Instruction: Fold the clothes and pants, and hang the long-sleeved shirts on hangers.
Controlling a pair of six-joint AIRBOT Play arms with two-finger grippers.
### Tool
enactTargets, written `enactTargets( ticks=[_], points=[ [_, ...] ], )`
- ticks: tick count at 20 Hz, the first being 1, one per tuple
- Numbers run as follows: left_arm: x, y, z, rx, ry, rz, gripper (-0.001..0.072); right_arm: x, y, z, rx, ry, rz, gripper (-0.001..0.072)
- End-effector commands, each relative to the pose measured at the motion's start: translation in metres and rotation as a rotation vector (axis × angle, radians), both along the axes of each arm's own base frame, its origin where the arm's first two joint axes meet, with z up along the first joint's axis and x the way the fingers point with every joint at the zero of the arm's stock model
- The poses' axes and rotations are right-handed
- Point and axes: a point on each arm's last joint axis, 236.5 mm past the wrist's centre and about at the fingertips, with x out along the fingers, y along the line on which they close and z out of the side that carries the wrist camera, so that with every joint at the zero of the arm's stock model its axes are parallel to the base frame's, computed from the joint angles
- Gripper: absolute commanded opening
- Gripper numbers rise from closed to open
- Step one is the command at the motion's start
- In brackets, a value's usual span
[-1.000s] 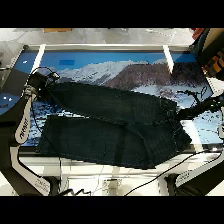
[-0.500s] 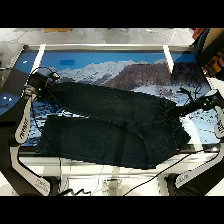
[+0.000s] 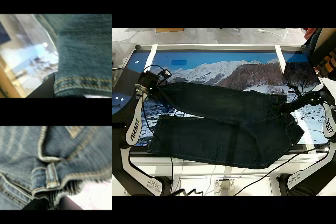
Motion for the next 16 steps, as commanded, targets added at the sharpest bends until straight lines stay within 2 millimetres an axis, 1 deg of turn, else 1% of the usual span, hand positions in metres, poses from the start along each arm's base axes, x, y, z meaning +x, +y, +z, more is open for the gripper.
enactTargets(
  ticks=[1, 2, 3, 4, 5, 6, 8, 9, 10, 11, 12, 13, 14, 16],
  points=[
    [0.012, -0.002, 0.039, 0.027, -0.103, -0.042, 0.0038, 0.02, -0.058, 0.005, -0.134, -0.041, -0.186, 0.0033],
    [0.01, -0.001, 0.045, 0.028, -0.107, -0.037, 0.0038, 0.022, -0.075, 0.007, -0.143, -0.048, -0.256, 0.0034],
    [0.007, 0.0, 0.044, 0.016, -0.103, -0.025, 0.0038, 0.02, -0.088, 0.008, -0.144, -0.047, -0.31, 0.0034],
    [0.003, -0.006, 0.035, -0.033, -0.09, -0.01, 0.0038, 0.017, -0.097, 0.008, -0.143, -0.042, -0.342, 0.0033],
    [-0.001, -0.017, 0.021, -0.103, -0.067, 0.008, 0.0039, 0.014, -0.104, 0.008, -0.143, -0.042, -0.358, 0.0034],
    [-0.009, -0.029, 0.002, -0.169, -0.018, 0.016, 0.004, 0.013, -0.106, 0.008, -0.14, -0.042, -0.367, 0.0033],
    [-0.026, -0.048, -0.035, -0.249, 0.087, 0.051, 0.0054, 0.015, -0.107, 0.009, -0.129, -0.052, -0.378, 0.0034],
    [-0.036, -0.051, -0.05, -0.248, 0.15, 0.066, 0.019, 0.018, -0.105, 0.01, -0.121, -0.058, -0.38, 0.0034],
    [-0.044, -0.05, -0.06, -0.231, 0.199, 0.078, 0.0386, 0.019, -0.103, 0.011, -0.114, -0.062, -0.381, 0.0033],
    [-0.052, -0.048, -0.066, -0.22, 0.236, 0.091, 0.0528, 0.02, -0.103, 0.011, -0.116, -0.064, -0.381, 0.0034],
    [-0.056, -0.047, -0.068, -0.218, 0.257, 0.101, 0.0571, 0.02, -0.102, 0.011, -0.117, -0.065, -0.379, 0.0034],
    [-0.06, -0.045, -0.067, -0.212, 0.272, 0.109, 0.0573, 0.021, -0.102, 0.011, -0.118, -0.067, -0.38, 0.0034],
    [-0.064, -0.04, -0.063, -0.196, 0.278, 0.119, 0.0573, 0.021, -0.102, 0.011, -0.119, -0.069, -0.381, 0.0034],
    [-0.064, -0.029, -0.053, -0.199, 0.252, 0.138, 0.0573, 0.023, -0.103, 0.011, -0.122, -0.074, -0.384, 0.0034]
  ],
)
